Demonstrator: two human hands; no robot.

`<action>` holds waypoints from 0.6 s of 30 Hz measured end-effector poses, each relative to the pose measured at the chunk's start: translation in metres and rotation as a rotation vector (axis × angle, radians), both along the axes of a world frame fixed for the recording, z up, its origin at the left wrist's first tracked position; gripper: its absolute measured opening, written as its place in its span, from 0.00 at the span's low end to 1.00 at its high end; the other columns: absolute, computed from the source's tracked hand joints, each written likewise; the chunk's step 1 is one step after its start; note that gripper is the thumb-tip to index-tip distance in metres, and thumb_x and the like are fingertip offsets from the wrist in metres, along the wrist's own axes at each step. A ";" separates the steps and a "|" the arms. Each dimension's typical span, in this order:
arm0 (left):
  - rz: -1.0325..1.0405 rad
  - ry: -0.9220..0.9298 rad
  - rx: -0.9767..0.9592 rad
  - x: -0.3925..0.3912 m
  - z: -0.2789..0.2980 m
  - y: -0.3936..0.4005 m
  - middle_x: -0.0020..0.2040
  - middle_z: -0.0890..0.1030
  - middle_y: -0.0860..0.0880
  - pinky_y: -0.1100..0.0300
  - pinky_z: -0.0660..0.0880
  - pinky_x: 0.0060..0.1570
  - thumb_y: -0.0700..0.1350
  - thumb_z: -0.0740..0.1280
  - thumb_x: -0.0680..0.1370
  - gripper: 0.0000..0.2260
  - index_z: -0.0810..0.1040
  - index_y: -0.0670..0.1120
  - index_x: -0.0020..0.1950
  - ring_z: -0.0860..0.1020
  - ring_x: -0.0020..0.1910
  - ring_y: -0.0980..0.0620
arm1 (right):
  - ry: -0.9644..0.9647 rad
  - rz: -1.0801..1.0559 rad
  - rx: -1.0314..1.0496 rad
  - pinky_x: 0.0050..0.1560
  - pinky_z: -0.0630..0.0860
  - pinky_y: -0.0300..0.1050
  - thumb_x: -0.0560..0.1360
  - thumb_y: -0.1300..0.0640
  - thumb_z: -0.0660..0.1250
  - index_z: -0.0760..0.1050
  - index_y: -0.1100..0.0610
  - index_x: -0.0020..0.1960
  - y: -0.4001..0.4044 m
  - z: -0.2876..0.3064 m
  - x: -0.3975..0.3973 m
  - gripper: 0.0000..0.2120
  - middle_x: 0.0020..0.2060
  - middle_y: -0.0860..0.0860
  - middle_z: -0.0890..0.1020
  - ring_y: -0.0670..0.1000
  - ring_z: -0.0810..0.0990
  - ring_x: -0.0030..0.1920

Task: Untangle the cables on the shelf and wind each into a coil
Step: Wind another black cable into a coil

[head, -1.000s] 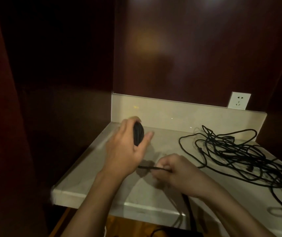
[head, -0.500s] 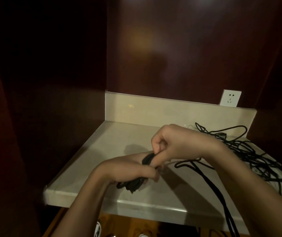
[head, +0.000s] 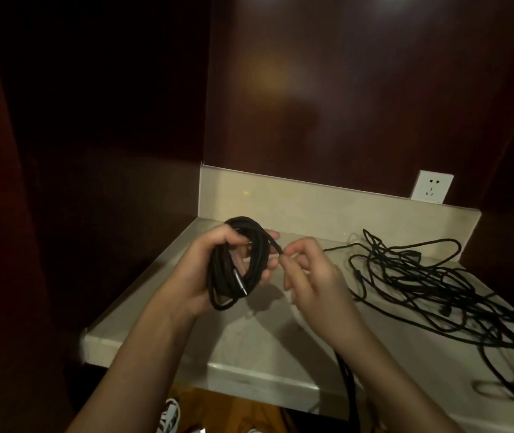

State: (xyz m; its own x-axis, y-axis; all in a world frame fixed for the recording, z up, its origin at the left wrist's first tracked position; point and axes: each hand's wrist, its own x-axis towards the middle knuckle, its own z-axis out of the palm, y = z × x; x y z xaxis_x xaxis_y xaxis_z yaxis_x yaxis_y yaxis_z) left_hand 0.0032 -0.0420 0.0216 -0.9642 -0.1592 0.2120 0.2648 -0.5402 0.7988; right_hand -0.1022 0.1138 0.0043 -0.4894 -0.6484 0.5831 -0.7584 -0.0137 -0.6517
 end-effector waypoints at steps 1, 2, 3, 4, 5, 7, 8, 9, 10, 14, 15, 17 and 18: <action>0.027 0.004 0.048 0.000 0.000 0.000 0.53 0.82 0.35 0.51 0.81 0.54 0.45 0.79 0.57 0.33 0.81 0.34 0.59 0.82 0.49 0.42 | 0.095 -0.066 0.025 0.33 0.72 0.52 0.82 0.53 0.60 0.69 0.51 0.50 -0.001 -0.008 0.001 0.03 0.31 0.48 0.76 0.48 0.74 0.31; 0.041 0.003 0.079 0.001 0.001 0.001 0.57 0.82 0.35 0.48 0.77 0.61 0.46 0.77 0.59 0.32 0.80 0.34 0.61 0.82 0.53 0.40 | 0.151 -0.126 0.033 0.35 0.72 0.55 0.82 0.52 0.59 0.69 0.51 0.51 -0.002 -0.013 0.000 0.04 0.31 0.48 0.75 0.51 0.75 0.32; 0.056 -0.007 0.083 0.003 0.001 0.001 0.61 0.80 0.34 0.47 0.74 0.65 0.46 0.74 0.62 0.32 0.79 0.33 0.63 0.80 0.59 0.39 | 0.188 -0.179 0.053 0.35 0.71 0.56 0.83 0.50 0.58 0.68 0.52 0.50 -0.002 -0.014 -0.003 0.06 0.31 0.48 0.75 0.54 0.75 0.33; 0.063 -0.016 0.083 0.004 0.002 0.002 0.66 0.77 0.32 0.47 0.72 0.66 0.47 0.71 0.64 0.33 0.76 0.32 0.66 0.77 0.64 0.38 | 0.225 -0.228 0.104 0.35 0.70 0.55 0.83 0.49 0.57 0.68 0.53 0.50 -0.001 -0.011 -0.005 0.08 0.32 0.48 0.75 0.56 0.76 0.35; 0.074 -0.020 0.090 0.005 0.003 0.004 0.68 0.74 0.31 0.49 0.72 0.64 0.47 0.71 0.64 0.35 0.74 0.31 0.68 0.74 0.67 0.38 | 0.270 -0.288 0.190 0.36 0.67 0.54 0.83 0.48 0.55 0.68 0.53 0.51 -0.002 -0.005 -0.007 0.10 0.33 0.49 0.75 0.57 0.76 0.38; 0.052 -0.019 0.150 0.004 0.003 0.011 0.68 0.74 0.30 0.52 0.75 0.63 0.48 0.71 0.63 0.36 0.74 0.30 0.67 0.75 0.68 0.39 | 0.336 -0.406 0.285 0.38 0.63 0.51 0.84 0.48 0.52 0.69 0.54 0.53 -0.006 0.007 -0.008 0.11 0.40 0.50 0.77 0.58 0.76 0.43; 0.036 -0.016 0.167 0.002 0.003 0.016 0.68 0.75 0.31 0.52 0.74 0.65 0.48 0.67 0.65 0.32 0.76 0.30 0.64 0.75 0.68 0.38 | 0.335 -0.441 0.250 0.39 0.63 0.50 0.84 0.49 0.53 0.69 0.54 0.53 -0.010 0.012 -0.007 0.11 0.42 0.51 0.78 0.58 0.75 0.44; 0.040 -0.013 0.173 0.001 0.004 0.019 0.68 0.75 0.33 0.53 0.71 0.67 0.47 0.63 0.68 0.28 0.79 0.30 0.61 0.74 0.69 0.39 | 0.331 -0.455 0.167 0.39 0.65 0.50 0.84 0.50 0.53 0.70 0.55 0.54 -0.013 0.013 -0.004 0.11 0.44 0.52 0.78 0.58 0.75 0.44; 0.046 0.001 0.180 0.000 0.008 0.024 0.69 0.74 0.36 0.54 0.68 0.69 0.47 0.61 0.70 0.25 0.82 0.32 0.57 0.73 0.69 0.40 | 0.324 -0.461 0.075 0.40 0.67 0.50 0.84 0.52 0.54 0.71 0.56 0.54 -0.017 0.012 0.001 0.10 0.45 0.53 0.78 0.58 0.76 0.44; 0.207 0.090 0.185 -0.004 0.019 0.038 0.68 0.76 0.35 0.55 0.68 0.65 0.47 0.59 0.71 0.28 0.75 0.32 0.65 0.73 0.67 0.43 | 0.378 -0.450 -0.009 0.31 0.64 0.44 0.80 0.63 0.58 0.72 0.59 0.51 -0.028 -0.017 0.020 0.05 0.34 0.50 0.75 0.55 0.73 0.30; 0.234 0.100 0.195 -0.006 0.018 0.040 0.66 0.78 0.35 0.53 0.68 0.68 0.47 0.58 0.71 0.28 0.74 0.32 0.67 0.75 0.68 0.43 | 0.366 -0.430 0.001 0.29 0.61 0.42 0.78 0.64 0.58 0.71 0.59 0.51 -0.028 -0.022 0.025 0.05 0.31 0.48 0.72 0.52 0.70 0.27; 0.246 0.112 0.243 -0.008 0.017 0.043 0.62 0.80 0.35 0.48 0.69 0.70 0.47 0.58 0.72 0.26 0.75 0.33 0.65 0.79 0.65 0.39 | 0.339 -0.383 -0.022 0.26 0.55 0.34 0.78 0.61 0.58 0.72 0.59 0.51 -0.027 -0.027 0.029 0.06 0.29 0.44 0.69 0.46 0.65 0.26; 0.261 0.120 0.262 -0.007 0.017 0.044 0.61 0.81 0.35 0.46 0.70 0.69 0.47 0.58 0.72 0.25 0.76 0.34 0.63 0.80 0.62 0.38 | 0.315 -0.367 -0.039 0.25 0.53 0.32 0.80 0.59 0.56 0.72 0.58 0.51 -0.026 -0.029 0.029 0.07 0.28 0.44 0.69 0.45 0.64 0.26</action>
